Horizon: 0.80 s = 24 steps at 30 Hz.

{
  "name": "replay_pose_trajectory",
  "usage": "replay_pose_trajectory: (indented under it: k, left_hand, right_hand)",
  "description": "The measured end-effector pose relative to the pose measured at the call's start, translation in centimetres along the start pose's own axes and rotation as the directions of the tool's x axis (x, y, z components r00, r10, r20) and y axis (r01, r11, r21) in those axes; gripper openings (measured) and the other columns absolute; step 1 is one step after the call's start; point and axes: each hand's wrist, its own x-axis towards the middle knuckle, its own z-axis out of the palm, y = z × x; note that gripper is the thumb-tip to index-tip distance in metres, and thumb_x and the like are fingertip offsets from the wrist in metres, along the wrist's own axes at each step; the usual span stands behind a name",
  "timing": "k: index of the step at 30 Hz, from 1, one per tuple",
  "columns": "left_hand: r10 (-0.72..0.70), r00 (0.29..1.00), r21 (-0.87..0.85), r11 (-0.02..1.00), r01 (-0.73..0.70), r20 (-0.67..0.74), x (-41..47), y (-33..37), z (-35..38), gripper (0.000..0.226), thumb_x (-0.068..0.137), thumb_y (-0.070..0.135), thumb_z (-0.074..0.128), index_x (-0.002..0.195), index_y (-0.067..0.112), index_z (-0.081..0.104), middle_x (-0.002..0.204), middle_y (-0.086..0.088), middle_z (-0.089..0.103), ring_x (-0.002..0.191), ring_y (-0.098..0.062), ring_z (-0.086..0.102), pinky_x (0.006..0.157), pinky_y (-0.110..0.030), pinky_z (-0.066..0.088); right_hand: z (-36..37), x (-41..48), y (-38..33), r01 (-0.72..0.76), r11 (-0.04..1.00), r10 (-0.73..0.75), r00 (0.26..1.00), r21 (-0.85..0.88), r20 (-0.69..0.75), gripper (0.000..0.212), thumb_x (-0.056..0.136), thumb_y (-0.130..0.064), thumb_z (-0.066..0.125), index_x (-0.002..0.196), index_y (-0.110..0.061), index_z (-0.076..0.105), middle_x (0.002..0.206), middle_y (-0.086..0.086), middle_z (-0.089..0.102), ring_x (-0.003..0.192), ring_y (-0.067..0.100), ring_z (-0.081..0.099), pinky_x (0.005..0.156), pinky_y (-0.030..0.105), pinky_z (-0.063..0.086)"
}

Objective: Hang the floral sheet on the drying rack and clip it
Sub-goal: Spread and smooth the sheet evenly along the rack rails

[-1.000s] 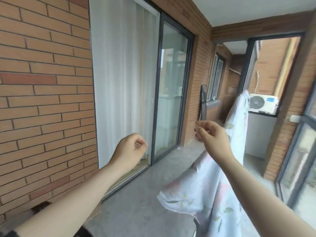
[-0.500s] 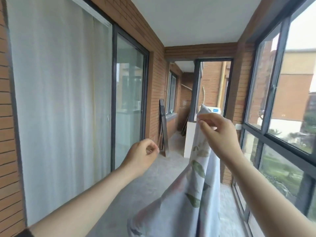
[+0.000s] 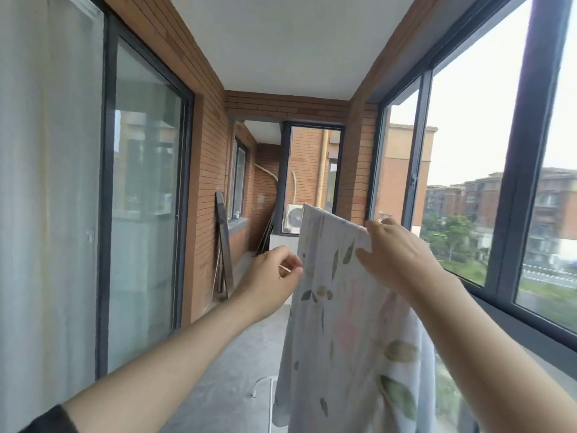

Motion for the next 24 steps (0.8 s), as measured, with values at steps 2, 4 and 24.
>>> replay_pose_trajectory:
  k: [2,4,24]
  left_hand:
    - [0.037,0.998,-0.047,0.998,-0.035,0.055,1.7,-2.1,0.6,0.007,0.088,0.023,0.058,0.091,0.02,0.063,0.085,0.012,0.064,0.078,-0.007,0.061,0.068,-0.017,0.047]
    - [0.073,0.99,-0.087,0.994,-0.062,0.122,3.7,-3.9,1.0,0.005,0.088,0.022,0.058,0.089,0.02,0.062,0.084,0.012,0.064,0.078,-0.008,0.06,0.07,-0.021,0.049]
    - [0.608,0.703,-0.164,0.787,-0.595,0.368,17.5,-4.0,9.3,0.052,0.1,0.033,0.037,0.149,0.022,0.023,0.156,0.006,0.021,0.143,-0.01,0.016,0.114,-0.027,0.012]
  right_hand:
    - [1.0,-0.1,-0.5,-0.074,0.989,0.071,0.997,-0.127,-0.028,0.017,0.092,-0.016,0.043,0.106,-0.012,0.051,0.104,0.008,0.057,0.09,0.029,0.059,0.059,0.031,0.037]
    - [1.6,-0.3,-0.9,-0.16,0.954,0.129,0.983,-0.255,-0.131,0.023,0.092,-0.011,0.038,0.11,-0.014,0.052,0.097,0.005,0.06,0.084,0.025,0.062,0.054,0.03,0.034]
    - [3.1,-0.4,-1.1,-0.326,0.823,0.191,0.93,-0.465,-0.315,0.021,0.095,-0.021,0.045,0.106,-0.031,0.059,0.086,-0.008,0.062,0.069,0.02,0.064,0.05,0.03,0.038]
